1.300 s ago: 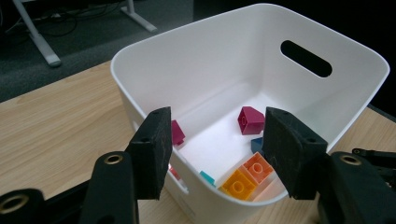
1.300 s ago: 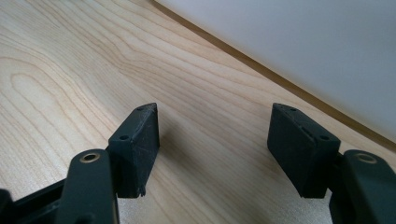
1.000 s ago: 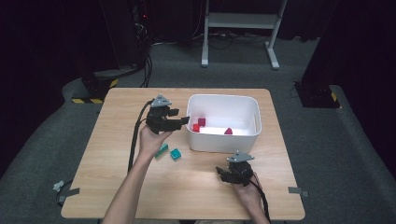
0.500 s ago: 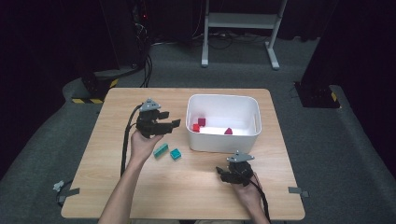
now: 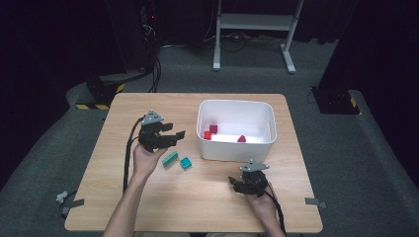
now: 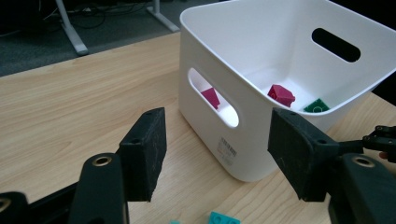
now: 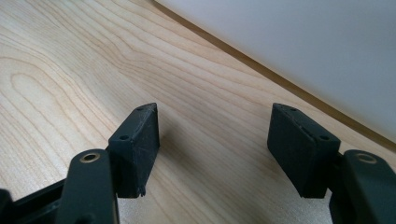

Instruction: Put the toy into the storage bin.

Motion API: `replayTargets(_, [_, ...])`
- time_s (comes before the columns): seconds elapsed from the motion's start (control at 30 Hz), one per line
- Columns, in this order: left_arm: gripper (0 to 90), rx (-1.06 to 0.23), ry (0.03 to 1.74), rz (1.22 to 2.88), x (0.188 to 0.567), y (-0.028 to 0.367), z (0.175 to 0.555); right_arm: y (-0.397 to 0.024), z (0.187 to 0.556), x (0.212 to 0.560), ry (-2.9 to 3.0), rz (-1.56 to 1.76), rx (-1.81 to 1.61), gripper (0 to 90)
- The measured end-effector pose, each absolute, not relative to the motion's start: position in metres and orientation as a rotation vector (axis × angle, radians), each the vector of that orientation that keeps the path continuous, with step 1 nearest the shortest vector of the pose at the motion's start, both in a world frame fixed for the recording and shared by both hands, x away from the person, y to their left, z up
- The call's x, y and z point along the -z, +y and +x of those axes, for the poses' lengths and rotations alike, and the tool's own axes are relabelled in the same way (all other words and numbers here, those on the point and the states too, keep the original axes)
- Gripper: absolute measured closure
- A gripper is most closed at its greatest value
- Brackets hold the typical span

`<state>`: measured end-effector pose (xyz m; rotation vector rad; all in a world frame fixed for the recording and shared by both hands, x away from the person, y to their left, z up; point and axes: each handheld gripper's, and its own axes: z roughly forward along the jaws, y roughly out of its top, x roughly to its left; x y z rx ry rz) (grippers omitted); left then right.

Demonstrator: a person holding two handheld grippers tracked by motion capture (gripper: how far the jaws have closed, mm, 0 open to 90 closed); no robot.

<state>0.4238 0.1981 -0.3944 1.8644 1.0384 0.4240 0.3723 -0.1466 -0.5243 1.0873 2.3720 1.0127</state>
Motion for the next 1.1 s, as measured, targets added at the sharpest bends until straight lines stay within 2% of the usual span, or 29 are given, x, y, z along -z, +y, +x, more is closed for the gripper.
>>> replayTargets(1.1, [34.2,-0.43,1.122,1.857,0.429,0.227,0.402,-0.146,0.372,0.524,2.371,1.09,-1.013,34.4])
